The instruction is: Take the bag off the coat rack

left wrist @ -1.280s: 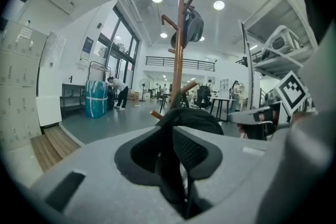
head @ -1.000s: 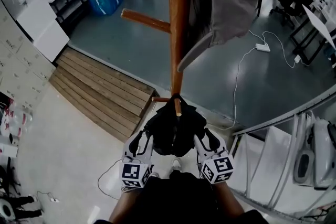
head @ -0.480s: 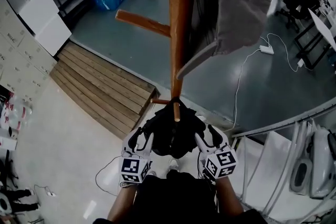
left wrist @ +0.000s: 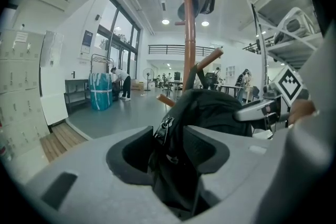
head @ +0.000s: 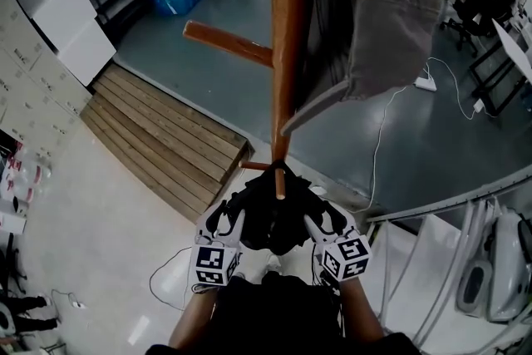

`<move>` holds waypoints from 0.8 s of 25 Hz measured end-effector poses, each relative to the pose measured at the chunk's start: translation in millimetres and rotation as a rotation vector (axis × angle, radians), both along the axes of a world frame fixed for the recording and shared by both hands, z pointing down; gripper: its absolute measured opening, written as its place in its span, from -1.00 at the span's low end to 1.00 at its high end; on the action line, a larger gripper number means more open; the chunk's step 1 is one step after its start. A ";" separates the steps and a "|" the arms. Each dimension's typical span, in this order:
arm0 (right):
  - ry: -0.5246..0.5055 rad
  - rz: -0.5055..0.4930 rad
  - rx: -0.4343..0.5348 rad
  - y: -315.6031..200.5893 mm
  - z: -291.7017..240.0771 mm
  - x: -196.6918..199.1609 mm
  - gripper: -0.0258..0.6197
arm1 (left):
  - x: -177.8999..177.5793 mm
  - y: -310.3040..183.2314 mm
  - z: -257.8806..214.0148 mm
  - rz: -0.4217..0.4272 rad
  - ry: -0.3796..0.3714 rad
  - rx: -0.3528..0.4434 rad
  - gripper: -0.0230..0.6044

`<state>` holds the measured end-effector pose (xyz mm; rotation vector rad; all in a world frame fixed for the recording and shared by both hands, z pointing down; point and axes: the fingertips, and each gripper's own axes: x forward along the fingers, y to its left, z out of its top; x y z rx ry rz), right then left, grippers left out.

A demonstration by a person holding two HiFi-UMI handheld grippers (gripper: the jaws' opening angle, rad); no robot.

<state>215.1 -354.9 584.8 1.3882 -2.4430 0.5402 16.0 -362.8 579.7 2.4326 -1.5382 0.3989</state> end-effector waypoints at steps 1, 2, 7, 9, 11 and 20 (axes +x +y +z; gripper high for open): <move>0.002 0.003 0.002 -1.0 0.9 0.5 -0.25 | 0.6 -1.7 1.1 -0.002 -0.004 -0.001 -0.34; 0.003 0.005 0.004 -2.0 1.5 1.0 -0.25 | 0.6 -3.3 1.5 -0.007 -0.006 -0.001 -0.34; 0.021 0.027 0.002 -5.8 2.1 2.0 -0.39 | -1.6 -7.2 1.5 -0.013 -0.024 0.006 -0.43; 0.035 0.037 0.005 -6.8 1.8 2.8 -0.46 | -0.9 -7.0 1.0 -0.007 -0.024 -0.006 -0.47; 0.048 0.046 0.011 -7.9 1.6 3.1 -0.48 | -0.1 -6.4 -0.4 -0.008 -0.005 -0.024 -0.50; 0.058 0.084 0.010 -6.8 -3.0 1.9 -0.60 | 4.7 -0.9 -5.7 0.019 0.031 -0.026 -0.61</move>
